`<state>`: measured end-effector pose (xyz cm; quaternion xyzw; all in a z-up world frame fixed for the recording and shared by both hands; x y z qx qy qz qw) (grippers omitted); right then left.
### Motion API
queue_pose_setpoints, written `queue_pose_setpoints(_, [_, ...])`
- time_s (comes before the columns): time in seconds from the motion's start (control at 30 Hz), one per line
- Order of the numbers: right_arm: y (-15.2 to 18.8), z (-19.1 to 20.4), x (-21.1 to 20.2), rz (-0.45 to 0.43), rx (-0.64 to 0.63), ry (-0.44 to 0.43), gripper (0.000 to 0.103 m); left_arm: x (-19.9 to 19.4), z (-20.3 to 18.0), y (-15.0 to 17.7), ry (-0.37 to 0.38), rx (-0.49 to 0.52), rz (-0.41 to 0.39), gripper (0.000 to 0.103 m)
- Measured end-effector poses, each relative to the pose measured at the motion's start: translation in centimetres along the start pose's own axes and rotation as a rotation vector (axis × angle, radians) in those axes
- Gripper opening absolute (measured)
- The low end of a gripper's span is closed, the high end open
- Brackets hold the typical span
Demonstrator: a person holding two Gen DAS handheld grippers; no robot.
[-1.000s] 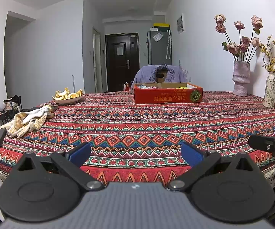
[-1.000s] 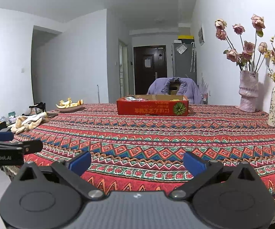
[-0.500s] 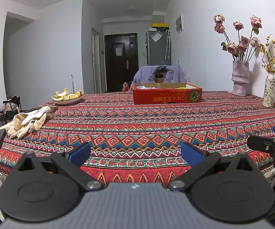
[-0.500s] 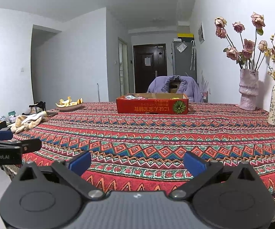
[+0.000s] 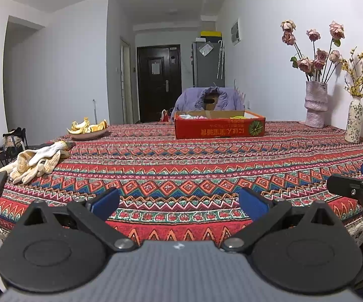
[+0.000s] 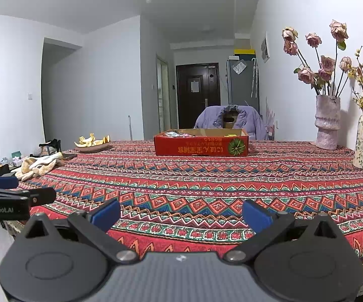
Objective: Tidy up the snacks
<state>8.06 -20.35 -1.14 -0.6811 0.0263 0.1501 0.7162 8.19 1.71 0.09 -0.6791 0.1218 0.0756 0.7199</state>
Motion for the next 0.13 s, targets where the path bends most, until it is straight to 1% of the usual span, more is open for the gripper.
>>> queue_pose_setpoints(0.13, [-0.02, 0.01, -0.02, -0.003, 0.0, 0.001, 0.103, -0.32, 0.03, -0.19, 0.009, -0.026, -0.022, 0.103])
Point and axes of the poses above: each gripper's, at about its wrist camera, not at the fingertips, and x roughly the way its jaws point, z to its left, y to its underside, the point moved 9 cm from there along x, roughly the way its jaws point, and after that the axes turned 1 degree about -z, right-handed, at the moved point
